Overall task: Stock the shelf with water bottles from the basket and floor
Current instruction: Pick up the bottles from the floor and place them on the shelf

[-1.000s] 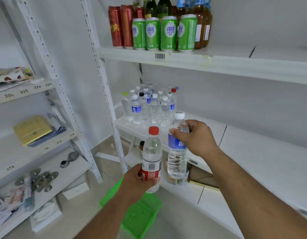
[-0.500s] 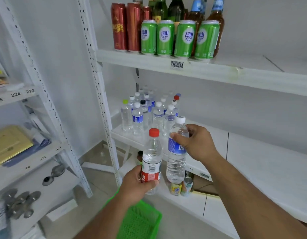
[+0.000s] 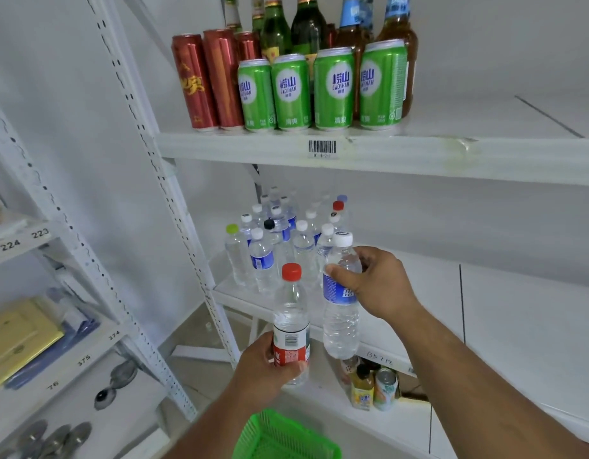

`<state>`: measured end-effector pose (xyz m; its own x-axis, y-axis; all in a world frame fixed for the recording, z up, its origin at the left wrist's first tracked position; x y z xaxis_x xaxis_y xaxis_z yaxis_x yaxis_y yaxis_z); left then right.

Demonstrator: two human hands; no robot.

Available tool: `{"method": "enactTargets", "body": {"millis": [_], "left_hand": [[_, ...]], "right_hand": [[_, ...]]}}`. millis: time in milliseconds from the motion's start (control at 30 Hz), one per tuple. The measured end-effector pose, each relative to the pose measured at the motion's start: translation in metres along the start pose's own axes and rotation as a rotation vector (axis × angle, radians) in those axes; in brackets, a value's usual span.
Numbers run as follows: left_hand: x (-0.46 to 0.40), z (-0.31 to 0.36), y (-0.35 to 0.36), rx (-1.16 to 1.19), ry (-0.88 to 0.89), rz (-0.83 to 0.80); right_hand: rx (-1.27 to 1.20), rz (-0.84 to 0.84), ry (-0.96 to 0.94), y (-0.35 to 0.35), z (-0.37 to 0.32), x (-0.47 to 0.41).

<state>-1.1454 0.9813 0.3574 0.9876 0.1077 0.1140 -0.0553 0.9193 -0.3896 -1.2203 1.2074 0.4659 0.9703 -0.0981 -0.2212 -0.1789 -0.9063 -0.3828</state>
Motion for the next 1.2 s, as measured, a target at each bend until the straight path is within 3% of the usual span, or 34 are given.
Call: {"method": "enactTargets", "body": {"millis": [367,800,1200], "left_hand": [[-0.05,-0.008,-0.014,0.026,0.059,-0.102],[-0.145,-0.027,-0.07,0.035,0.126,-0.289],[-0.207,-0.032,-0.035,0.012,0.114,-0.351]], "right_hand": [[0.076,0.097,0.037,0.023,0.0,-0.01],[0.161,0.32,0.137,0.099,-0.025,-0.019],[0.184,0.38,0.229,0.115,0.005,-0.049]]}}
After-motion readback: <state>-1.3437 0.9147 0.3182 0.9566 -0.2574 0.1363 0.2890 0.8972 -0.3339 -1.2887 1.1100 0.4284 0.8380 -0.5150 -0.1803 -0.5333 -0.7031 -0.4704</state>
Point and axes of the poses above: each hand's wrist, its own x-axis away from the middle knuckle, its own y-axis out of the palm, z = x × y, the point moved 3 cm from there along -x, towards the middle knuckle, and after that the axes turned 4 degrees about z, right-handed, at the moved point
